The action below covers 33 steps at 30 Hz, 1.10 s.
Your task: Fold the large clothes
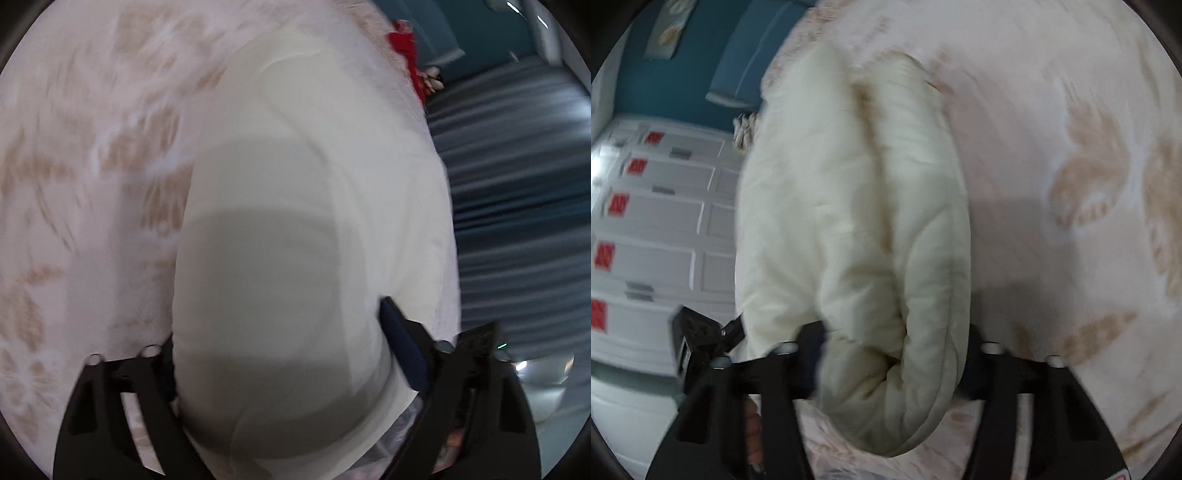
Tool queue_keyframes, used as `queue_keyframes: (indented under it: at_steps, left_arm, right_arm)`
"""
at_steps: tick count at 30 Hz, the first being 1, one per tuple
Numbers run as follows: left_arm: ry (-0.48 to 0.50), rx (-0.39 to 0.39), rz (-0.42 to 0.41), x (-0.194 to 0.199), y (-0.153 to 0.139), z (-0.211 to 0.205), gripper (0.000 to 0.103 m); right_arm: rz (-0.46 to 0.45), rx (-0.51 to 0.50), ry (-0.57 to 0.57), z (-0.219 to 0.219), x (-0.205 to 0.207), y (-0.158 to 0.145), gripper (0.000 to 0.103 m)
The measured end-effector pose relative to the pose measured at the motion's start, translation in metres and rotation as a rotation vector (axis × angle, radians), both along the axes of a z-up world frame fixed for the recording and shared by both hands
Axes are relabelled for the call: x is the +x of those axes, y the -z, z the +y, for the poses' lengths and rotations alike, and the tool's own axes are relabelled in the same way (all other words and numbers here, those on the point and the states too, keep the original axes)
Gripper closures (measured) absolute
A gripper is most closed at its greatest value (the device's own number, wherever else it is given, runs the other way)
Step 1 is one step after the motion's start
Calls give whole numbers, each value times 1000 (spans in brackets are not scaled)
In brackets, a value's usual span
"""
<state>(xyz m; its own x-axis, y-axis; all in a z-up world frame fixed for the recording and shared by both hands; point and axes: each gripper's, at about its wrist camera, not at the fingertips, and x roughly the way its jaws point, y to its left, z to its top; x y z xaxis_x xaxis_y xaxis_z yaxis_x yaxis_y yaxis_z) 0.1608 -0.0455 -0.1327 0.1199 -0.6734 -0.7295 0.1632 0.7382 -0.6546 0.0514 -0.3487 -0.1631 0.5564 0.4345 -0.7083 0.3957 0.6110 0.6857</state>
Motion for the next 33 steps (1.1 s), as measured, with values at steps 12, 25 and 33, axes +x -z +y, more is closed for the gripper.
queue_keyframes:
  at_steps: [12, 25, 33]
  left_arm:
    - [24, -157, -395, -39, -174, 25, 38]
    - [-42, -380, -1033, -114, -398, 112, 37]
    - [-80, -434, -1218, -112, -427, 154, 33]
  right_arm:
    - [-368, -375, -39, 37, -46, -209, 70]
    - [-971, -661, -76, 109, -107, -426, 70]
    - [-1195, -724, -104, 138, -98, -467, 70]
